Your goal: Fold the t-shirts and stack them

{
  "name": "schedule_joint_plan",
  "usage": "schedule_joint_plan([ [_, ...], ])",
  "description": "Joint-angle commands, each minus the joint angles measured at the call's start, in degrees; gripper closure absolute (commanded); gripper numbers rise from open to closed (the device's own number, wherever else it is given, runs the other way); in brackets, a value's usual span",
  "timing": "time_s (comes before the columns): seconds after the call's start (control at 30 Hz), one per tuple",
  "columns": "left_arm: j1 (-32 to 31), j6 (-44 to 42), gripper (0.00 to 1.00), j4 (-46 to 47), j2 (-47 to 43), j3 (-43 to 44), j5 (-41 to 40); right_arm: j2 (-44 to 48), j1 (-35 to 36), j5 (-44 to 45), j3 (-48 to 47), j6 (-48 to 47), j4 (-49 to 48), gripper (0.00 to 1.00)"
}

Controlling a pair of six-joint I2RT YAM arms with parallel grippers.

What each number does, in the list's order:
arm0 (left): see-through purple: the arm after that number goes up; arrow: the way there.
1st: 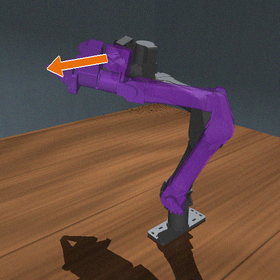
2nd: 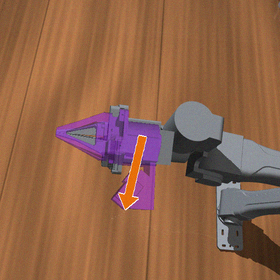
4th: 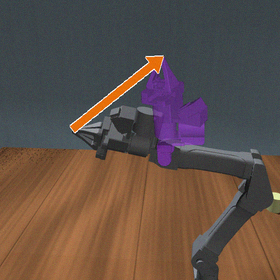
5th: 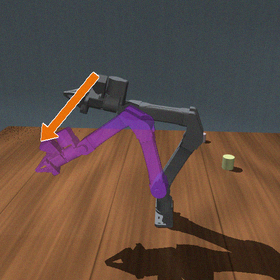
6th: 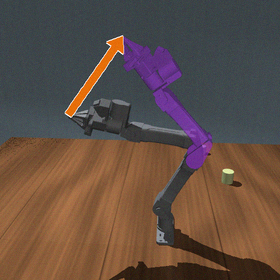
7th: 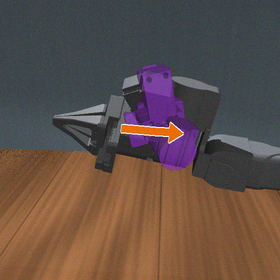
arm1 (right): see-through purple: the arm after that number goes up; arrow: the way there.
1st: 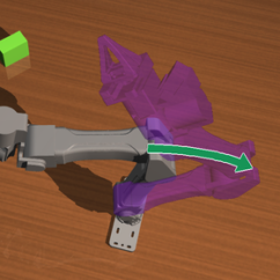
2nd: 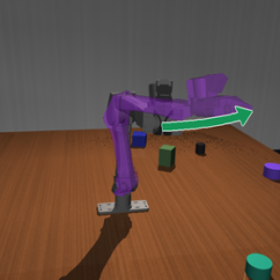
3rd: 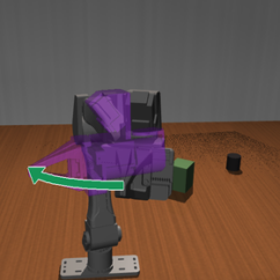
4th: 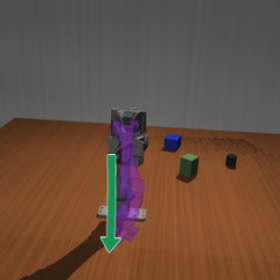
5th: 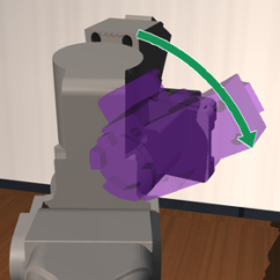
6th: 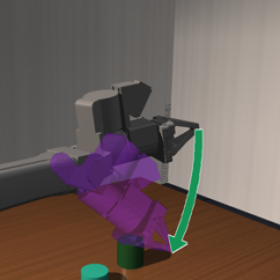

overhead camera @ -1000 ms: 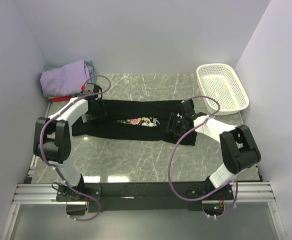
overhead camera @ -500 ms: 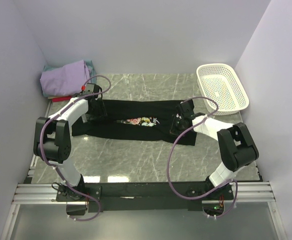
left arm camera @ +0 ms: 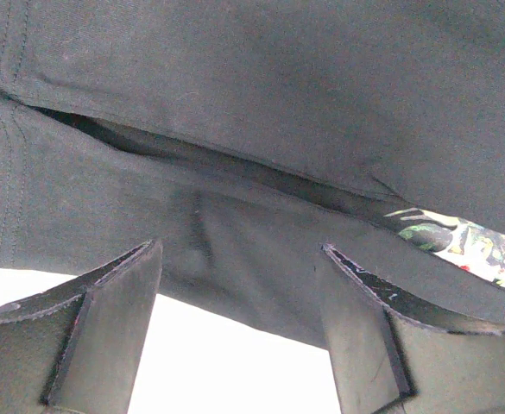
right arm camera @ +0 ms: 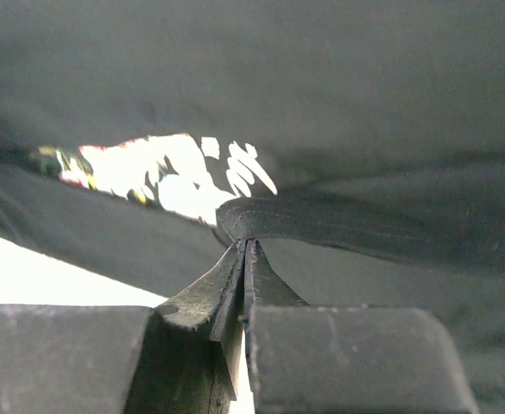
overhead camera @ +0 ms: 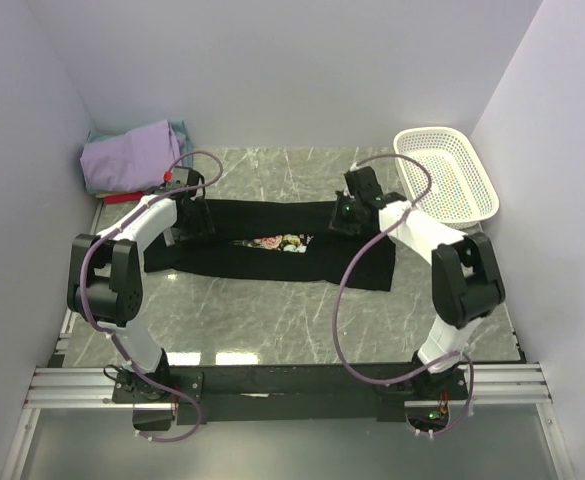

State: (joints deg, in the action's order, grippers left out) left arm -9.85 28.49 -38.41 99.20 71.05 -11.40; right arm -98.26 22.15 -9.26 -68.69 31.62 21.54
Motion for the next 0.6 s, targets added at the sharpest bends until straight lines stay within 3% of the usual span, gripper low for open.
schedule_joint_plan([
  [0.0,-0.2,-0.8,0.24,0.1,0.4,1.6,0.3,-6.9,0.3,1.3,-8.6,-2.4,1.8,0.95],
  [0.23,-0.2,-0.8,0.24,-0.1,0.4,1.5,0.2,-16.8,-0.2,3.3,-22.1,-5.3,4.7,0.94],
  [0.27,-0.2,-0.7,0.24,-0.1,0.5,1.5,0.2,-17.2,-0.4,2.9,-22.9,-5.5,4.7,0.85],
  [0.3,-0.2,-0.7,0.24,-0.2,0.5,1.5,0.3,-18.7,-0.6,2.7,-25.9,-6.2,5.9,0.62],
  [0.37,-0.2,-0.5,0.25,-0.3,0.6,1.6,0.3,-19.7,-0.6,5.5,-27.8,-6.5,8.8,0.45],
  [0.47,-0.2,-0.5,0.25,0.0,0.2,1.6,0.4,-16.8,-1.0,8.2,-24.8,-7.1,5.7,0.41],
  [0.57,-0.2,-0.5,0.24,0.7,-0.6,1.8,0.6,-7.9,-1.3,9.2,-17.8,-7.2,2.4,0.33],
])
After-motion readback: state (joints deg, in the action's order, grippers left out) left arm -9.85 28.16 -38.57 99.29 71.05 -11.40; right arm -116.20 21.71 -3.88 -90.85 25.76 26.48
